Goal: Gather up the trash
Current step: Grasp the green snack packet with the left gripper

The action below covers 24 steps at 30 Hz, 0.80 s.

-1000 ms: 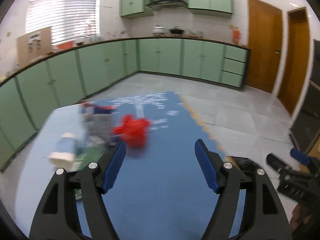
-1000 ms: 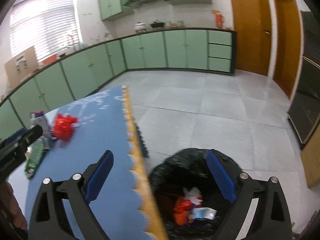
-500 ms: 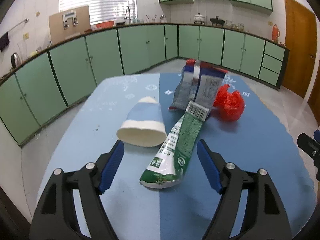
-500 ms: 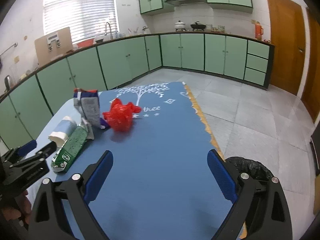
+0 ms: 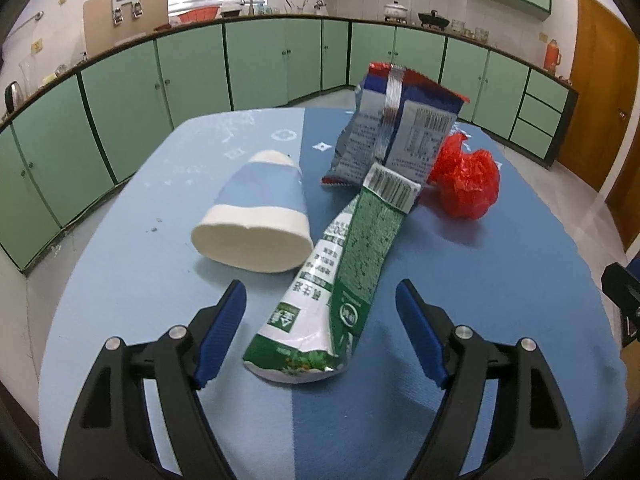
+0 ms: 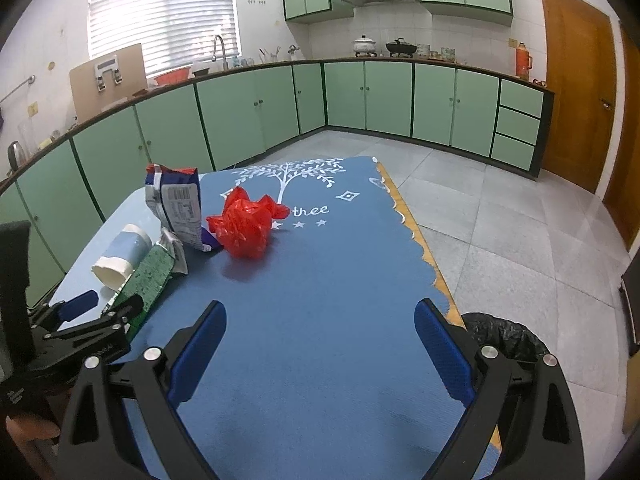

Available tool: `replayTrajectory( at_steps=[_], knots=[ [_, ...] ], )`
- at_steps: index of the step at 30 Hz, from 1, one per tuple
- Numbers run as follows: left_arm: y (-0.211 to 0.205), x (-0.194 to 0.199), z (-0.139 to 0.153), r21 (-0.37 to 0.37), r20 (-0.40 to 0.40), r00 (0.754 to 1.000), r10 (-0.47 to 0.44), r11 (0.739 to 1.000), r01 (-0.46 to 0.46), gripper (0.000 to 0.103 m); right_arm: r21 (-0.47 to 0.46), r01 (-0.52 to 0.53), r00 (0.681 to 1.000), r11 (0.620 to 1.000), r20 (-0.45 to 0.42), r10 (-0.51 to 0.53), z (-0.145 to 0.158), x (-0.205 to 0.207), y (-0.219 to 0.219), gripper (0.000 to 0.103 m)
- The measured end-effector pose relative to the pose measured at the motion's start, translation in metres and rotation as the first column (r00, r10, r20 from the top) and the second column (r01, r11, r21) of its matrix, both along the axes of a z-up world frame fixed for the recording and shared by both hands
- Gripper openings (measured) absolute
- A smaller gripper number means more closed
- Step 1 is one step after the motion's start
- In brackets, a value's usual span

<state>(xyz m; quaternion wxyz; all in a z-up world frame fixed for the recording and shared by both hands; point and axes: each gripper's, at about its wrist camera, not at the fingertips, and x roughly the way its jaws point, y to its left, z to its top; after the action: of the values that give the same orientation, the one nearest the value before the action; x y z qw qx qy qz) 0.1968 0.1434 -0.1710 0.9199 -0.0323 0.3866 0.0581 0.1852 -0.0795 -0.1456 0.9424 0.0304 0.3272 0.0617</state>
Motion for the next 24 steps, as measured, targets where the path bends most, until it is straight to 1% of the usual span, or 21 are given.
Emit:
replayTrajectory(
  at_steps=[1, 2, 4, 6, 8, 15, 18, 21, 23, 24],
  knots=[
    [0.000, 0.001, -0.001, -0.002, -0.005, 1.000, -0.004, 1.000, 0.004, 0.073, 0.001, 0.001, 1.000, 1.000, -0.002, -0.001, -0.001, 0.000, -0.001, 0.093],
    [-0.002, 0.002, -0.003, -0.003, -0.009, 1.000, -0.011, 1.000, 0.011, 0.068, 0.001, 0.002, 1.000, 1.000, -0.004, -0.002, -0.001, 0.000, -0.001, 0.093],
    [-0.006, 0.003, -0.005, -0.005, -0.015, 1.000, -0.020, 1.000, 0.020, 0.063, 0.004, 0.004, 1.000, 1.000, -0.008, -0.004, -0.002, 0.000, -0.003, 0.093],
    [-0.008, 0.004, -0.006, -0.013, -0.018, 0.999, -0.029, 1.000, 0.029, 0.054, 0.005, 0.005, 1.000, 1.000, -0.009, -0.005, -0.002, 0.001, -0.002, 0.093],
    [-0.010, 0.003, -0.006, -0.016, -0.019, 0.999, -0.033, 0.999, 0.033, 0.043, 0.005, 0.005, 1.000, 1.000, -0.009, -0.005, -0.003, 0.001, -0.003, 0.093],
    [-0.022, -0.010, -0.003, -0.022, -0.001, 0.999, -0.043, 0.999, 0.043, 0.039, 0.005, 0.003, 1.000, 1.000, -0.019, -0.003, -0.006, 0.000, -0.004, 0.093],
    [-0.027, -0.023, 0.002, -0.015, 0.023, 0.999, -0.035, 0.999, 0.036, 0.038, 0.005, 0.004, 1.000, 1.000, -0.020, -0.004, -0.006, 0.001, -0.004, 0.093],
    [-0.027, -0.037, 0.012, -0.004, 0.069, 0.997, -0.019, 1.000, 0.020, 0.035, 0.006, 0.000, 1.000, 1.000, -0.015, 0.000, -0.006, 0.001, -0.005, 0.093],
    [-0.023, -0.042, 0.019, 0.003, 0.092, 0.996, -0.013, 1.000, 0.013, 0.004, 0.003, -0.004, 1.000, 1.000, -0.009, 0.004, -0.005, 0.004, -0.004, 0.093],
    [-0.020, -0.043, 0.021, -0.008, 0.099, 0.995, -0.011, 1.000, 0.012, 0.003, 0.002, -0.005, 1.000, 1.000, -0.004, 0.005, -0.005, 0.006, -0.003, 0.093]
  ],
)
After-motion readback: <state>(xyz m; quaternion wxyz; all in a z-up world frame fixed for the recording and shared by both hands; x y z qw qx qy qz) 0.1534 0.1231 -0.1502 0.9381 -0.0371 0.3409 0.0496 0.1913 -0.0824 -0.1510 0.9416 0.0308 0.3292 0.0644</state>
